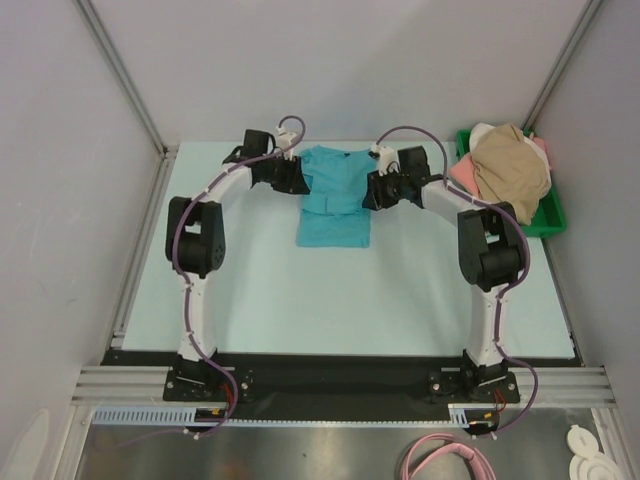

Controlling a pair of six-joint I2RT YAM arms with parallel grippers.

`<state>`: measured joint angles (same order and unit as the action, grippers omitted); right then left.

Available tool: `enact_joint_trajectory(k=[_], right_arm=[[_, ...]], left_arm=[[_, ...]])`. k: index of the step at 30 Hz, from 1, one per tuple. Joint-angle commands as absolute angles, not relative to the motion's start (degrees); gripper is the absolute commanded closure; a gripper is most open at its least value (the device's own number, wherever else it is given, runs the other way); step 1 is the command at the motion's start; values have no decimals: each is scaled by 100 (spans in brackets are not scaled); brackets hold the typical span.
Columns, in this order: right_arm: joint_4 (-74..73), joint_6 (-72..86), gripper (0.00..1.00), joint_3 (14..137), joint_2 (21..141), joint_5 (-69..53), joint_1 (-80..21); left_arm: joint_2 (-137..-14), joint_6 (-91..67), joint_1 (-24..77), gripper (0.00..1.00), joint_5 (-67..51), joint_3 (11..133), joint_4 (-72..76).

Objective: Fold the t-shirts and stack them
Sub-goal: Fold the tshirt

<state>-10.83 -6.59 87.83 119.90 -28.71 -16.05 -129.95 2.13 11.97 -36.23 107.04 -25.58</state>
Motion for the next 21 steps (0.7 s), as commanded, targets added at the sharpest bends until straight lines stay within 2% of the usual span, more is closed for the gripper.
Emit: enact_joint_trajectory(k=[1,2,5,10,14,21], right_arm=[[-985,-616,59,8694,11385,-2795,-1556],[-880,-546,55,8388,11217,-2795,-1530],[-983,-369,55,7798,10592,-2865,-1520],[-1634,-316,55,7305,10195,-3304,-1529],[-2161,-352,53,7172,10370,-3621,-1573],[-2285,-281,51,7224,11161,-3885,-1652]], left_arm=[[-12254,246,1178,55,-3630,10287,-2128],[-11860,263,1178,53,-3656,10092,-1944],[-11244,272,1169,48,-3779,9485,-2047],[-11083,228,1169,46,-4191,8904,-2934],[-11398,395,1169,46,-4605,8702,-3594],[-11803,378,1169,46,-4834,8358,-3516]])
